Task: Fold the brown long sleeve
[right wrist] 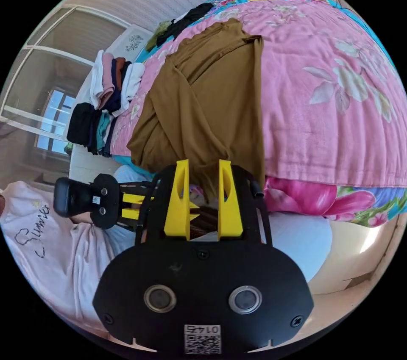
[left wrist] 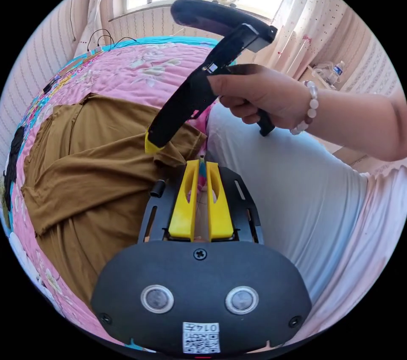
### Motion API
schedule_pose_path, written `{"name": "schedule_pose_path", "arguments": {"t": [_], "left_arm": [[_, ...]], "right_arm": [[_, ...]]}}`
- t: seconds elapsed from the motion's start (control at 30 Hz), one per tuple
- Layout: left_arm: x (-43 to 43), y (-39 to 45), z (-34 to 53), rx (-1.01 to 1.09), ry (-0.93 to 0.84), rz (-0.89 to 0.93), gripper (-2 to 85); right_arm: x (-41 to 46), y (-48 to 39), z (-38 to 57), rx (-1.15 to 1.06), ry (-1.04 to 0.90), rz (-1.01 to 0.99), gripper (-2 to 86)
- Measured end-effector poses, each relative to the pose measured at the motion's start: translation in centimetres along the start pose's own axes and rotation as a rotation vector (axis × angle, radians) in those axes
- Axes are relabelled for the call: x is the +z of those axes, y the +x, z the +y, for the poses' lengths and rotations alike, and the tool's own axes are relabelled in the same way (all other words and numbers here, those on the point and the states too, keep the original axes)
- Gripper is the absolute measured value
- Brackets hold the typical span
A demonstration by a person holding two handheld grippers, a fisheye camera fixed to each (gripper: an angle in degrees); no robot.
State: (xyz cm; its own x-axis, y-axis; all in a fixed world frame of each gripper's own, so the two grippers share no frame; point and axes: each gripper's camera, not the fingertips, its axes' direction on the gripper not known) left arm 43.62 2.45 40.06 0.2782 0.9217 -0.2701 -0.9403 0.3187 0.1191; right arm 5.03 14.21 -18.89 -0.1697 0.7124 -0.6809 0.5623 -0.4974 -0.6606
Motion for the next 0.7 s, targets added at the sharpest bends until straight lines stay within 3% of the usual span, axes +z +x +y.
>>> {"name": "schedule_pose_path", "arguments": {"t": [0.13, 0.37, 0.53, 0.7], "left_arm": [[-0.8, -1.4, 0.2, -0.019, 0.015, -0.002, 1.4], [-6.2, -7.8, 3.5, -0.179, 0.13, -0.002, -0.4], [-12.5, -20.2, 9.1, -0.436, 0.234, -0.123, -0.2], [-17.1, -33.6, 12.4, -0.651, 0.263, -0.297, 1.7]], "right_arm": [[-0.5, -1.0, -1.3, 0.057, -0.039, 0.147, 4.5], [-6.4, -1.2, -1.0, 0.105, -0.05, 0.158, 1.1], [-8.9, -0.1, -1.6, 0.153, -0.093, 0.111, 1.6], [-11.6, -2.6, -6.4, 0.051, -0.084, 0.212, 4.8]]}}
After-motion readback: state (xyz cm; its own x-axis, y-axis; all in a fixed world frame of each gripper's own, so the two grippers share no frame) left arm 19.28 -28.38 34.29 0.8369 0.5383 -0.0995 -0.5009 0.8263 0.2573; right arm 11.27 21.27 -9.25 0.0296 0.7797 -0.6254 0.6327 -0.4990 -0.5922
